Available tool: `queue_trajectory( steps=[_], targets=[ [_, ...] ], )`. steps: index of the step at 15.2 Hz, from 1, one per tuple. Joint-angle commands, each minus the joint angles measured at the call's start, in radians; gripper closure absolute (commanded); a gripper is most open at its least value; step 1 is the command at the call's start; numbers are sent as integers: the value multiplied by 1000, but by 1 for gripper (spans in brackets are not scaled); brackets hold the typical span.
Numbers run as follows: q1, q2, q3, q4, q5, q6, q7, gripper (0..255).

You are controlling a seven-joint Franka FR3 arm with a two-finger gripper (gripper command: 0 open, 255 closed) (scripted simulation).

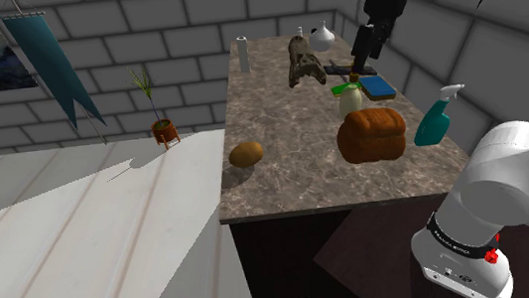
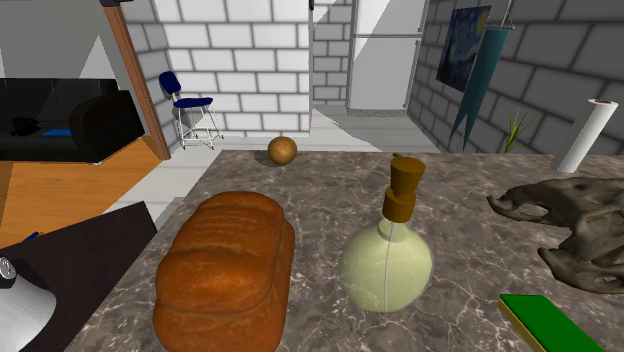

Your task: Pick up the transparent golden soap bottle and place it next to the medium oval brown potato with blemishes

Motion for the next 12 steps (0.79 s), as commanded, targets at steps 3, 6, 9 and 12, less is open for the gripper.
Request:
queue_trajectory(
  steps=[3,6,9,12],
  targets=[
    [-11,45,-37,6,-22,32,-35,0],
    [-27,119,-92,24,-49,79,-86,0],
    [-39,201,-145,52,-70,125,-138,0],
    [-48,289,-198,91,-83,167,-190,0]
  ],
)
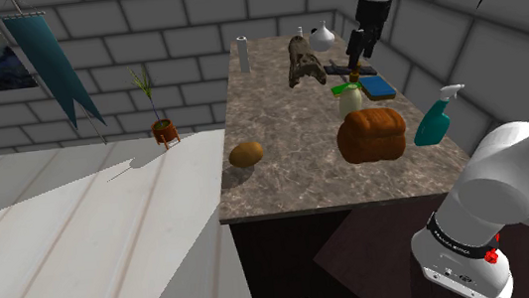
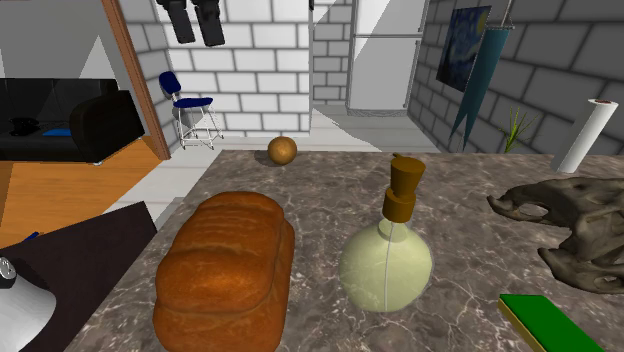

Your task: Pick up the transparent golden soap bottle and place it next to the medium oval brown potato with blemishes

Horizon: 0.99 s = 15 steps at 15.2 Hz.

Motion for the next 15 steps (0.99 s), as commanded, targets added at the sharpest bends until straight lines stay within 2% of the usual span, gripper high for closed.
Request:
queue_trajectory(
  steps=[1,8,15],
  targets=[
    [-7,61,-39,29,-8,28,-40,0],
    [-20,297,-157,167,14,104,-173,0],
    [-50,568,-252,362,108,140,-326,0]
  ],
)
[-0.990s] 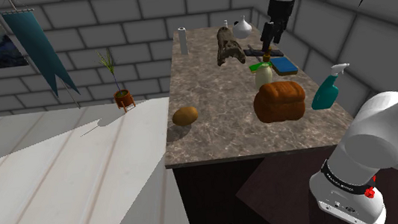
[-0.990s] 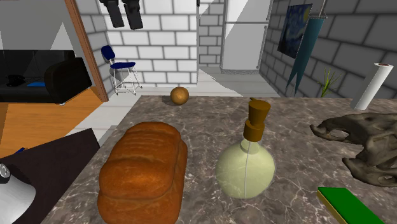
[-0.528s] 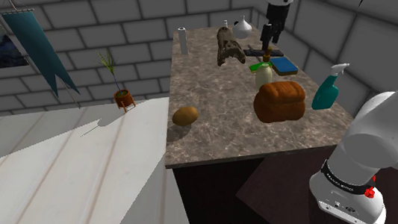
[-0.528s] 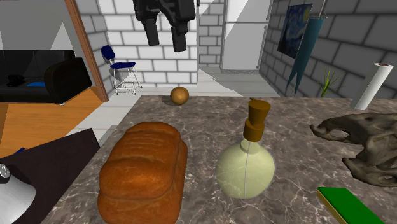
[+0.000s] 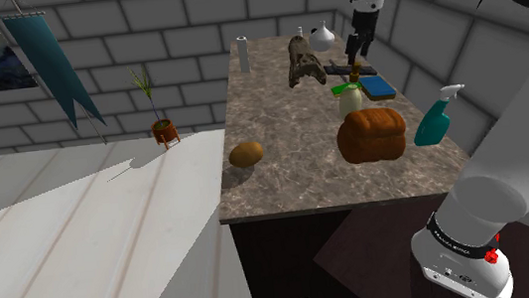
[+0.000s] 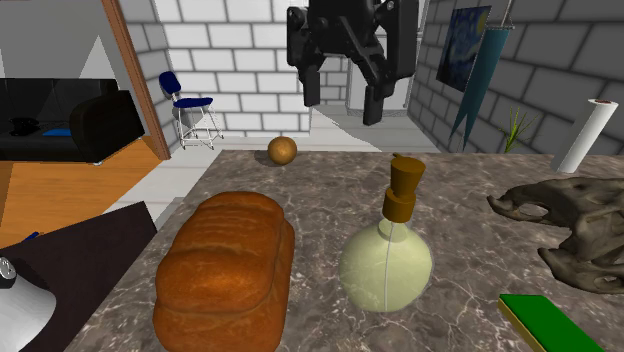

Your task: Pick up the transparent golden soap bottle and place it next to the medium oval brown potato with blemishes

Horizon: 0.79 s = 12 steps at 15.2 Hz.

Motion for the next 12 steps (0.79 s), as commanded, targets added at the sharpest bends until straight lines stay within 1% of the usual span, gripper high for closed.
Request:
queue_trajectory(
  steps=[1,6,12],
  targets=[
    [-14,81,-20,53,35,13,-43,0],
    [-81,294,-46,243,134,-6,-148,0],
    [-85,314,-40,187,146,68,-156,0]
  ],
)
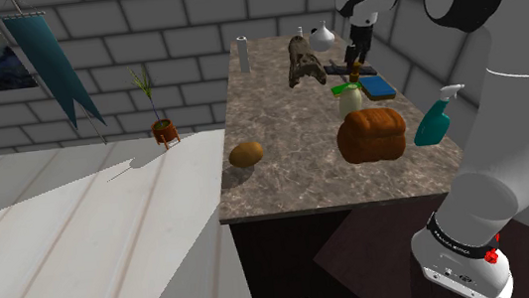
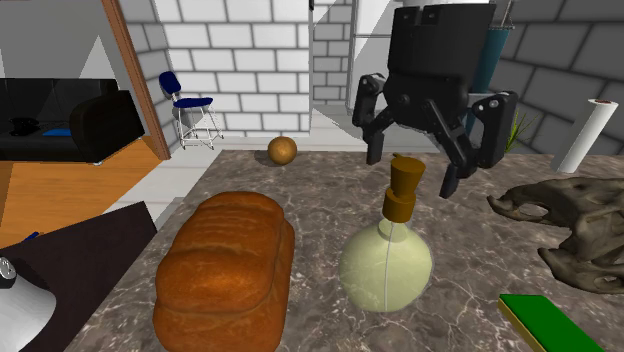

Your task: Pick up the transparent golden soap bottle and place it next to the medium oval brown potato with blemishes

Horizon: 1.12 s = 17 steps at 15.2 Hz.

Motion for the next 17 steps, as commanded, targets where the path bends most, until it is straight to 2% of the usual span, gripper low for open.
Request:
queue_trajectory(
  steps=[1,10,11,17],
  targets=[
    [0,6,2,-21,4,27,-3,0],
    [-1,8,2,-26,6,34,-4,0],
    [-1,8,2,-26,6,34,-4,255],
    [-1,9,2,-26,6,34,-4,255]
  ],
)
